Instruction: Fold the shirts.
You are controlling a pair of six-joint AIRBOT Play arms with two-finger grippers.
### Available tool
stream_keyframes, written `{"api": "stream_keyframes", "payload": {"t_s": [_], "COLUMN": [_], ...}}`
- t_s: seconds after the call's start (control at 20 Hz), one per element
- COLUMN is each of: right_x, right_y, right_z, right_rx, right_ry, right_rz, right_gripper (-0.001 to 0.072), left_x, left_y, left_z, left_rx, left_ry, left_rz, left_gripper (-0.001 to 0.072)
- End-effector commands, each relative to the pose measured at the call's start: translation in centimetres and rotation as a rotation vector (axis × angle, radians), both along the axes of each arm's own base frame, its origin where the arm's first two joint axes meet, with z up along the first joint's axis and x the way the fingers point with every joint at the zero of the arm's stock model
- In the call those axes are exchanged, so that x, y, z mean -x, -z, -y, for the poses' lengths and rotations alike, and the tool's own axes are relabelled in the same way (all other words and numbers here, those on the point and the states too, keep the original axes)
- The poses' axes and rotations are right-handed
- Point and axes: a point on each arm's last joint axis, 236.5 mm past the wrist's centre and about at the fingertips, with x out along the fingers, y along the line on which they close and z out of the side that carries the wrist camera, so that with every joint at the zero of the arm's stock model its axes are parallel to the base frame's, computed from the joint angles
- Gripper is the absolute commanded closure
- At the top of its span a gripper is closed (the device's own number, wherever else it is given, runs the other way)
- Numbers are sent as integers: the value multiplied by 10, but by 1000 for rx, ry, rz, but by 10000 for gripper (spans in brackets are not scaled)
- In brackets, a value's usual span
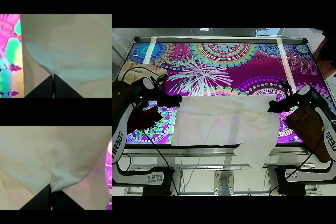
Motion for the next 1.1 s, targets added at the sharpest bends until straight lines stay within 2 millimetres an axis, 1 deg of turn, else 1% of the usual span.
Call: {"api": "stream_keyframes", "payload": {"t_s": [0.0,0.1,0.2,0.25,0.3,0.35,0.4,0.45,0.5,0.55,0.6,0.65,0.7,0.75,0.8,0.85,0.95,1.0,1.05], "right_x": [-6,-9,-10,-11,-10,-10,-10,-8,-2,6,21,41,68,92,113,126,152,169,185], "right_y": [17,17,17,16,15,12,6,-4,-16,-29,-41,-51,-58,-62,-59,-50,-21,-8,0], "right_z": [4,6,6,6,3,1,-2,-3,-1,4,12,20,27,31,35,36,32,27,20], "right_rx": [14,20,21,19,3,-15,-36,-55,-72,-82,-91,-102,-128,-157,-173,-183,-187,-198,-217], "right_ry": [65,73,76,78,87,91,85,68,38,8,-5,-9,-26,-33,-14,15,107,137,151], "right_rz": [42,56,59,60,52,49,38,20,-13,-52,-123,-214,-318,-404,-455,-462,-459,-484,-525], "right_gripper": [691,690,687,663,620,553,490,487,487,487,487,487,487,488,487,487,487,470,415], "left_x": [-3,-7,-13,-15,-17,-18,-20,-20,-18,-13,-6,2,11,22,34,48,86,102,115], "left_y": [20,27,29,28,26,22,16,7,-5,-20,-34,-45,-53,-58,-58,-54,-36,-30,-25], "left_z": [0,-1,-2,-2,-3,-3,-2,-2,0,0,0,-4,-9,-15,-18,-19,-16,-14,-14], "left_rx": [6,4,4,5,7,7,9,9,11,9,0,-21,-50,-76,-93,-98,-85,-82,-84], "left_ry": [-26,-37,-57,-66,-76,-72,-64,-48,-25,6,36,72,86,94,92,90,61,61,59], "left_rz": [2,3,19,25,28,30,27,18,0,-24,-42,-44,-49,-58,-66,-78,-125,-139,-147], "left_gripper": [694,693,693,693,658,489,269,118,91,91,91,91,92,92,92,92,92,92,92]}}
